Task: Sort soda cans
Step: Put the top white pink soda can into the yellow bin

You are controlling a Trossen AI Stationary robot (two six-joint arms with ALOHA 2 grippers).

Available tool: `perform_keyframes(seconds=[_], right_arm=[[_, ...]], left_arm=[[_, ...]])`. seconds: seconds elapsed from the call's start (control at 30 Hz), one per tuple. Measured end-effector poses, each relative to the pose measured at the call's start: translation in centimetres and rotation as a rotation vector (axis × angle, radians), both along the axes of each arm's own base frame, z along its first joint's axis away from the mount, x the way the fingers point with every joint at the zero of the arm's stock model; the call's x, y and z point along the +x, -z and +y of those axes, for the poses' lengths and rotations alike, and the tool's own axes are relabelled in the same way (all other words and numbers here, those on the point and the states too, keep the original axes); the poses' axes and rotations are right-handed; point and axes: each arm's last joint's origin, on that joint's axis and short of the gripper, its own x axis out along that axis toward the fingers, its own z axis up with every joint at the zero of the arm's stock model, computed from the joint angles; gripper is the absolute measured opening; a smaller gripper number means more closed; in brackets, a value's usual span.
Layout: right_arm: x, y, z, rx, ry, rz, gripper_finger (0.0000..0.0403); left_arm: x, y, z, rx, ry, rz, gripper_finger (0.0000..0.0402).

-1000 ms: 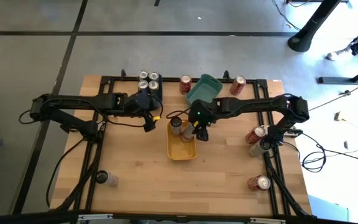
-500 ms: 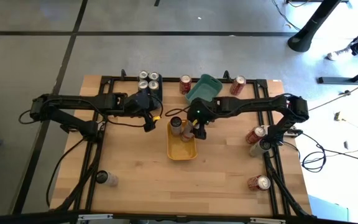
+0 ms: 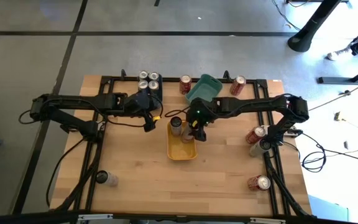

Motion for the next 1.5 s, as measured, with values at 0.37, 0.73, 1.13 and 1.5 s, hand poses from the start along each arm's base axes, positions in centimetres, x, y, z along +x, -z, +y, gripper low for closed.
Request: perform_keyframes(seconds=[0.37,0.73,1.13,1.5], right_arm=[[0.04,-0.05,0.01,-0.002,-0.010,-0.007,0.0294],[0.06,-0.06,-0.16,-0.094,0.031,-0.004,0.0277],[0.04,-0.05,-0.36,-0.172,0.079,0.006,0.0275],[-0.15,-0.19,-0.38,-0.174,0.085,0.028,0.0324]], left_arm=[[0.00,0.00,0.00,0.006,0.006,0.003,0.0306],[0.02,-0.02,0.00,0.008,0.008,0.002,0.0306],[0.02,-0.02,0.01,0.006,0.005,0.000,0.0306],[0.02,-0.02,0.00,0.005,0.005,0.000,0.0306]])
